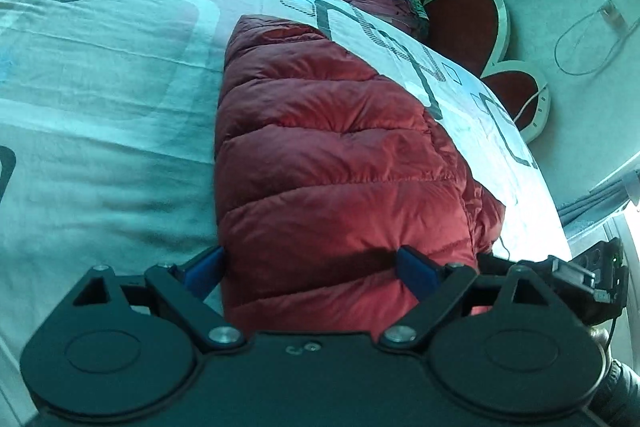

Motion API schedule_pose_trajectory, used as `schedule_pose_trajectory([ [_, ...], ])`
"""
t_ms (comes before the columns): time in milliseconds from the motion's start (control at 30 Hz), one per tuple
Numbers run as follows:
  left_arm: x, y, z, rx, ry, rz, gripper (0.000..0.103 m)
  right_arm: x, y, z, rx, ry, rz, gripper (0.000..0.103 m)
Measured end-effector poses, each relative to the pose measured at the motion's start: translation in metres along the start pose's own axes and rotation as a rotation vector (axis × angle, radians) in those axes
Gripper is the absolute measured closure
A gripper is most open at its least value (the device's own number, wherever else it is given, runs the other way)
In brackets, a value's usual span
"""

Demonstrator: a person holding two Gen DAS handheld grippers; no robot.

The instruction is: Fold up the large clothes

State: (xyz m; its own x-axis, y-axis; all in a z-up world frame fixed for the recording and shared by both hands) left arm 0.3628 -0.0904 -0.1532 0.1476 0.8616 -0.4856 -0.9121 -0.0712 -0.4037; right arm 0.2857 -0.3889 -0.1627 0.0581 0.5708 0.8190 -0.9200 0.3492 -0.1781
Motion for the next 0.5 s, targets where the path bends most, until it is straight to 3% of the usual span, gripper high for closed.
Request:
schedule_pose_trajectory([
  [200,0.006,-0.007,-0.011,0.006,0.017,0.047,0.011,0.007,-0.006,-0.013,0.027,-0.014,0.038,0.03],
  [433,-0.001,-0.009,-0.015,0.007,-0.004,0.022,0.011,-0.001,-0.013,-0.012,0.059,-0.042,0.038,0.029],
  [500,-0.001,-0.009,-0.016,0.003,-0.006,0.023,0.011,0.005,-0.017,-0.018,0.058,-0.049,0.051,0.019],
])
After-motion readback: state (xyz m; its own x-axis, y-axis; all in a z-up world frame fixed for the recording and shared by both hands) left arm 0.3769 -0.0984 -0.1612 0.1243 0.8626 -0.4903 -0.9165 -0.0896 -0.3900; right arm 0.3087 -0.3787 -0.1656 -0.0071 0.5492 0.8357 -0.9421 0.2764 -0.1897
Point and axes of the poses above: each gripper's, at about its wrist camera, not at the fingertips, and z roughly against the way its jaws point, x to its left, y to its underside, the point moved 6 cm from there along -z, roughly the way its jaws point, and after that the axes turned 7 degrees about x, right-handed, at the moved point
